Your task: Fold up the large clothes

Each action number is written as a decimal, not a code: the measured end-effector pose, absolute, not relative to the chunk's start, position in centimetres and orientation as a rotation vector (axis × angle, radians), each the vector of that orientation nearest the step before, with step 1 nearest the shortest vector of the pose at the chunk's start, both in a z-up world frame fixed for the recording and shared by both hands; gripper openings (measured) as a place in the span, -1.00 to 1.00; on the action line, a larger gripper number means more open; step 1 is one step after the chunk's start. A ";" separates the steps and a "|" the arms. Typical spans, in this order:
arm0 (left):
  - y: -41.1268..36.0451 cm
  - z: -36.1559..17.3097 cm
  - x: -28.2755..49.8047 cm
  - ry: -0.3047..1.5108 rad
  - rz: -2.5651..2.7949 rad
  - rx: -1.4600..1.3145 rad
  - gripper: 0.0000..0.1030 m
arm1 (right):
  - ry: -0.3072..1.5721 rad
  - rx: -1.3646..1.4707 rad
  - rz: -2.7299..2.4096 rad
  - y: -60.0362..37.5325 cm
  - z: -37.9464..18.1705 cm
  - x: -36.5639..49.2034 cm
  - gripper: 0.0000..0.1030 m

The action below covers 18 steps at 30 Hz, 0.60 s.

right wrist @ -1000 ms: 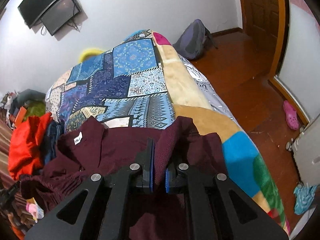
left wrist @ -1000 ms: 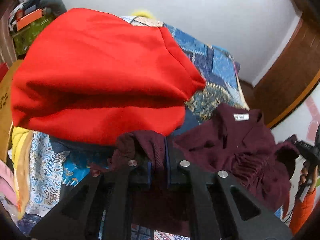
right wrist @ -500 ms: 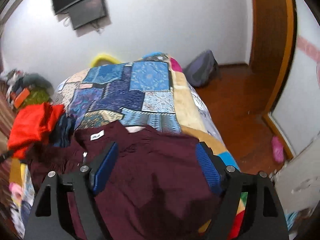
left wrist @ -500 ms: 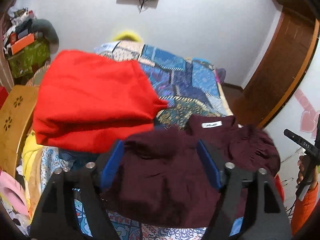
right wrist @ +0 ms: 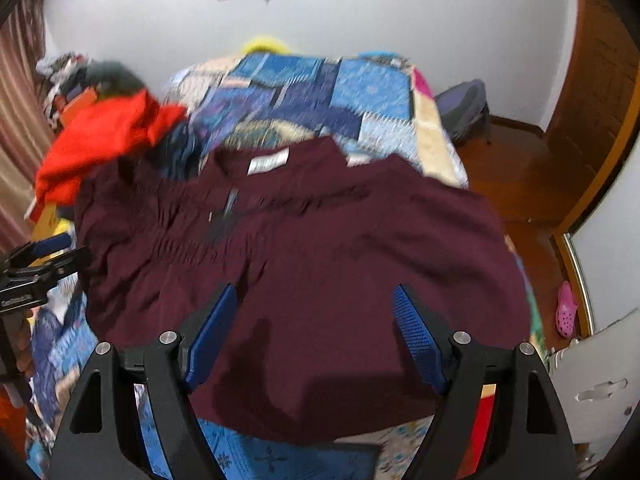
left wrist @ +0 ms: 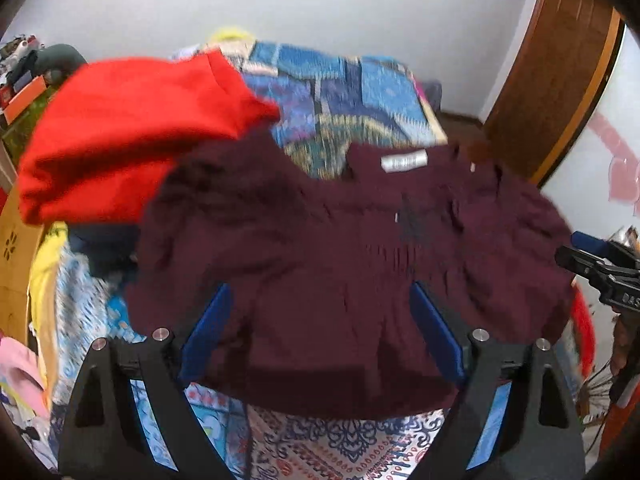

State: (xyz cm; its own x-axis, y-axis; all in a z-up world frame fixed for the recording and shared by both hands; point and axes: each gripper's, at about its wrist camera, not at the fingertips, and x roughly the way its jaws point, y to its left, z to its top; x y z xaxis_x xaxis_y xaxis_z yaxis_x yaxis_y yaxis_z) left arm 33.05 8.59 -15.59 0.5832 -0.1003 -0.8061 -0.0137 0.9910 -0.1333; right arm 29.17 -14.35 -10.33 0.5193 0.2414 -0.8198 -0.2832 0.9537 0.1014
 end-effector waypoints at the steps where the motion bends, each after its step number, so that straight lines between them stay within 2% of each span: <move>1: 8.3 -16.4 33.0 0.966 -0.053 -0.132 0.74 | 0.995 -0.053 0.318 -14.0 -11.1 29.0 0.50; 5: 7.4 -19.4 33.0 1.046 -0.058 -0.125 0.74 | 1.053 -0.072 0.300 -13.6 -13.1 28.2 0.50; 9: 7.2 -21.4 32.5 1.085 -0.036 -0.081 0.74 | 1.032 -0.088 0.283 -13.7 -13.2 27.0 0.55; 18: 9.9 -20.7 29.7 1.061 0.013 -0.117 0.74 | 1.017 -0.101 0.256 -13.7 -11.9 25.9 0.55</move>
State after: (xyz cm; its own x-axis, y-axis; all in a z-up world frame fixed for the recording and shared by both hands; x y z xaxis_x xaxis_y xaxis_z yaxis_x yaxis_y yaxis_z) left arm 29.66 9.93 -20.68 0.4883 -0.0458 -0.8715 -0.0665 0.9938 -0.0895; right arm 25.89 -13.71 -11.86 0.4994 0.1642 -0.8507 -0.2577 0.9656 0.0351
